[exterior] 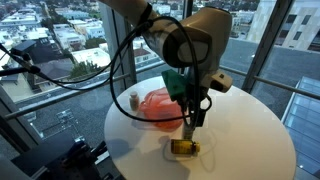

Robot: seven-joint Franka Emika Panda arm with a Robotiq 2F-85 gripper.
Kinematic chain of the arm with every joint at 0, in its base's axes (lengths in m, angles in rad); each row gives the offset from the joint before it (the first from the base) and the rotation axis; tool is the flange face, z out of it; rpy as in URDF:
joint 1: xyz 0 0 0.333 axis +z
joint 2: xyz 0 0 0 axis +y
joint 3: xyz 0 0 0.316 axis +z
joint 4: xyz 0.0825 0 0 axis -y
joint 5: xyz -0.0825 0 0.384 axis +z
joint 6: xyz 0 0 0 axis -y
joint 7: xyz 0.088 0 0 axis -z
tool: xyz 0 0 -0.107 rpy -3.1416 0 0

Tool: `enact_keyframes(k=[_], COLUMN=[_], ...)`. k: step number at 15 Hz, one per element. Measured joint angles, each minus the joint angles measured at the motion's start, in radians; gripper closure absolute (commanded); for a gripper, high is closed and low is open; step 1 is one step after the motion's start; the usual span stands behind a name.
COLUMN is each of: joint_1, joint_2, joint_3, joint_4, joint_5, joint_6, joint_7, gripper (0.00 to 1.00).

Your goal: Put the white bottle in the orange plastic bag

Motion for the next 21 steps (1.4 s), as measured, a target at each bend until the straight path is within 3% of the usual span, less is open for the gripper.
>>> enact_keyframes(k=[6, 7, 8, 16, 21], joint_1=[0.005, 0.005, 0.005, 0.009, 0.013], joint_2=[0.099, 0.113, 0.126, 0.181, 0.177], joint_3=[0.0, 0.0, 0.0, 0.0, 0.0], joint_4=[0.081, 0.09, 0.099, 0.132, 0.135], joint_5=[0.009, 0.009, 0.009, 0.009, 0.009], joint_6=[0.005, 0.006, 0.007, 0.008, 0.003], joint_7=[0.0, 0.0, 0.0, 0.002, 0.003], gripper=[0.0, 0.25, 0.26, 0.9, 0.9])
